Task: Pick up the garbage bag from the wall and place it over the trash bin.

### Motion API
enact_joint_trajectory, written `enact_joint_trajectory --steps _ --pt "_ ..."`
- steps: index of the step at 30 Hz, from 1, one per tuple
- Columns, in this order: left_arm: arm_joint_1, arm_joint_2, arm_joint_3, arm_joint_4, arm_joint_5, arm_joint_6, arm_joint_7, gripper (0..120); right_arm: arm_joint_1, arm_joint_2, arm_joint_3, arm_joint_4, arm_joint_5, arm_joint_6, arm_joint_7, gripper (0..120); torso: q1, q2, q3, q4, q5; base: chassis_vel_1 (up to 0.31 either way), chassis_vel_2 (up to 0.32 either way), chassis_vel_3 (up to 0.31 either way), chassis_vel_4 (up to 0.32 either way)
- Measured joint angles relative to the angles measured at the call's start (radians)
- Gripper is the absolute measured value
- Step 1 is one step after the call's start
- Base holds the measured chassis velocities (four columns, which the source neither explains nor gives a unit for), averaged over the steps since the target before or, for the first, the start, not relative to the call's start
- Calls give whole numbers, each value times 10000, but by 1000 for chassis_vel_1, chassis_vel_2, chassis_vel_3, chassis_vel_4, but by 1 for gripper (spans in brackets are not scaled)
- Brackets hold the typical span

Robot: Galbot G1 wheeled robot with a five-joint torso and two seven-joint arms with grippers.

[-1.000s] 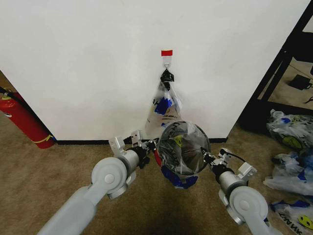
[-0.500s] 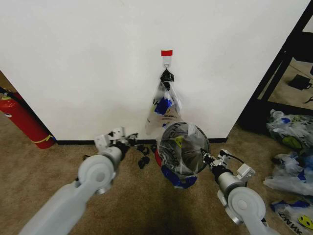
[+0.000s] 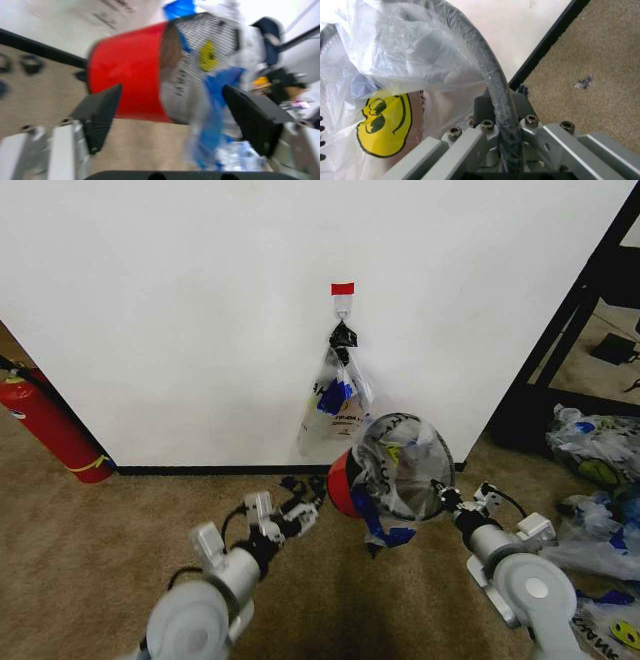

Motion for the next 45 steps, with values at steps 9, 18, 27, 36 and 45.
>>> enact_joint_trajectory --steps 9,18,27,36,45 --pt "-411 -335 397 257 -391 -120 1113 100 -127 14 125 231 129 -4 -16 0 1 1 0 -2 0 0 0 0 0" --pt "-827 -657 774 925 -273 -31 1157 81 -132 216 50 380 139 -9 -7 0 1 1 2 0 0 0 0 0 0" --pt "-1057 -829 1078 1026 -244 -23 900 48 -154 244 92 337 83 -18 -34 0 1 1 2 0 0 0 0 0 0" --pt "-1074 -1026 1256 1025 -92 -132 691 18 -189 306 81 246 -3 -20 -109 0 1 0 2 0 -1 0 0 0 0" --pt "-1072 -1196 1266 912 -12 -228 518 0 -238 507 -6 234 -150 -20 -194 0 1 1 2 0 0 0 0 0 0"
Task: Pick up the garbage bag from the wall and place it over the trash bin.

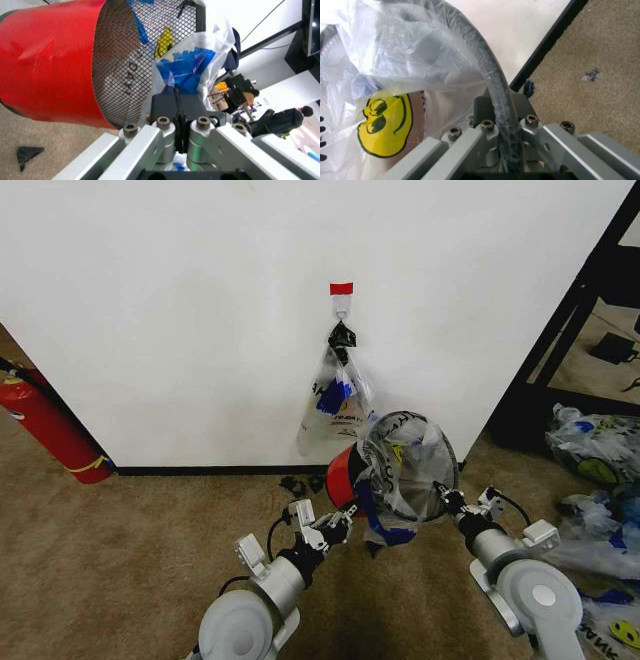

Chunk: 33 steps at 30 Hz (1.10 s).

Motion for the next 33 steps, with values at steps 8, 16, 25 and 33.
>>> enact_joint_trajectory --steps 8,16,25,33 --pt "-221 -112 -19 549 444 -84 -360 0 -104 172 -64 162 12 -22 -19 0 0 0 0 0 -1 0 0 0 0" --pt "-374 -353 -332 1307 849 -87 -687 0 -111 151 -252 104 27 -98 -45 0 0 0 0 1 -1 0 0 0 0" --pt "-219 -462 -509 1367 1151 -74 -718 0 -90 48 -302 52 94 -112 -83 0 1 -2 0 -1 -1 0 0 0 0" --pt "290 152 -871 385 1610 238 -906 23 20 87 -366 -203 -58 -54 -113 0 1 -2 0 0 -1 0 0 0 0"
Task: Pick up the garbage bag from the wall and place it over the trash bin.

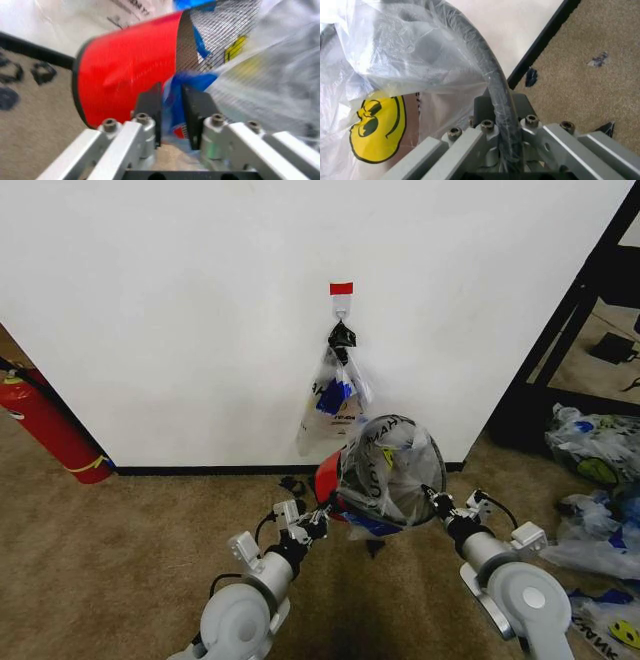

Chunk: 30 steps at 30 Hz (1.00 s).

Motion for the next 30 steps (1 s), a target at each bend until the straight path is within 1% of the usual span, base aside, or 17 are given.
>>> enact_joint_trajectory --steps 4,9,10,12,13,14,16,17,18,19,22,24,25,26,28,29,30 --pt "143 336 -178 -270 333 66 -144 35 67 1 -27 -155 -136 53 -46 0 0 0 0 1 0 0 0 0 0" --pt "314 779 -413 -628 957 93 -697 56 193 -28 -70 -461 -622 177 -208 0 0 0 1 1 -1 0 0 0 0" --pt "314 779 -413 -628 957 93 -697 56 193 -28 -70 -461 -622 177 -208 0 0 0 1 1 -1 0 0 0 0" --pt "267 934 -492 -1025 1066 105 -1144 64 213 -41 -150 -527 -964 248 -287 0 0 0 1 2 -2 0 0 0 0" --pt "187 1122 -508 -1329 1134 310 -1327 70 219 -43 -218 -558 -1238 319 -325 0 0 0 0 0 -2 0 0 0 0" --pt "96 1349 -499 -1585 1273 538 -1412 73 232 -37 -279 -593 -1483 399 -336 0 -1 0 0 0 -1 0 0 0 0" --pt "-154 1906 -398 -1817 1596 1037 -1497 83 257 17 -404 -657 -1879 577 -325 0 0 0 0 -1 -1 0 0 0 0" --pt "-295 2136 -312 -1851 1617 1178 -1541 83 260 52 -455 -662 -1993 617 -303 0 -1 0 0 -1 -1 0 0 0 0" --pt "-295 2136 -312 -1851 1617 1178 -1541 83 260 52 -455 -662 -1993 617 -303 0 -1 0 0 -1 -1 0 0 0 0" --pt "-500 2383 -185 -1880 1545 1339 -1595 77 260 107 -526 -662 -2163 649 -277 0 -1 0 0 1 -2 0 0 0 0" --pt "-1082 2808 172 -1892 1141 1546 -1599 68 259 207 -662 -668 -2499 716 -233 0 0 0 1 2 -2 0 0 0 0" --pt "-2477 3138 1022 -1653 641 1998 -1479 57 268 295 -852 -752 -3063 868 -209 0 -1 0 0 2 -1 0 0 0 0" --pt "-2923 3162 1301 -1537 515 2143 -1508 53 267 315 -911 -788 -3262 920 -207 0 0 0 1 -1 -2 0 0 0 0" --pt "-2923 3162 1301 -1537 515 2143 -1508 53 267 315 -911 -788 -3262 920 -207 0 0 0 1 -1 -2 0 0 0 0" --pt "-4029 3173 2093 -1274 129 2526 -1743 47 265 372 -1005 -850 -3658 998 -210 0 0 0 1 -3 -2 0 0 0 0" --pt "-4896 3131 2907 -1040 -136 2789 -1972 40 265 423 -1051 -909 -3925 1035 -228 0 0 0 1 -4 1 0 0 0 0" --pt "-5216 3104 3231 -938 -194 2862 -2046 39 266 444 -1068 -934 -4032 1052 -237 0 0 0 1 -3 0 0 0 0 0"
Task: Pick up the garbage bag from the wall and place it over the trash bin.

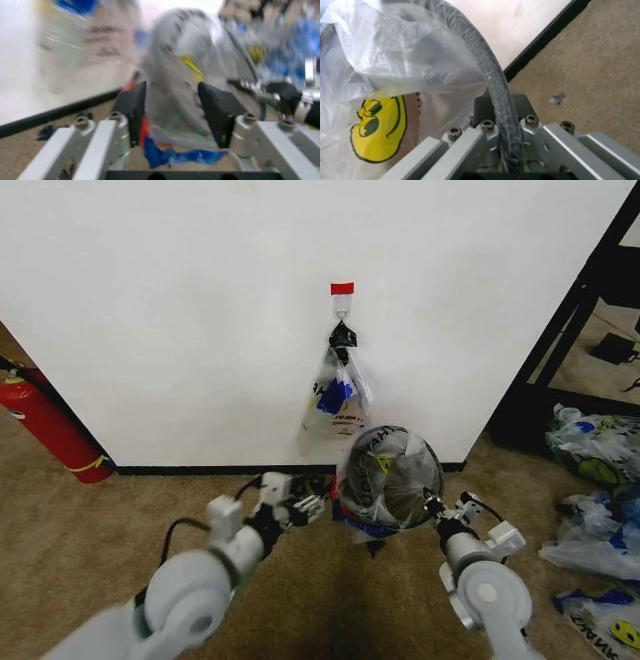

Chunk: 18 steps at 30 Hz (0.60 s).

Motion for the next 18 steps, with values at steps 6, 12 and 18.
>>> enact_joint_trajectory --steps 6,12,18 --pt "-2742 -560 2499 932 -260 808 -622 15 171 168 -3 -526 -1044 134 -39 0 1 0 1 1 1 0 0 0 0" --pt "-4186 -1049 3742 1404 -708 1396 -1161 0 233 393 -13 -706 -1692 228 -48 0 1 0 0 5 2 0 0 0 0" --pt "-5390 -1763 4974 1985 -953 1843 -1870 0 229 625 -226 -884 -2688 518 -106 0 1 1 0 4 2 0 0 0 0"
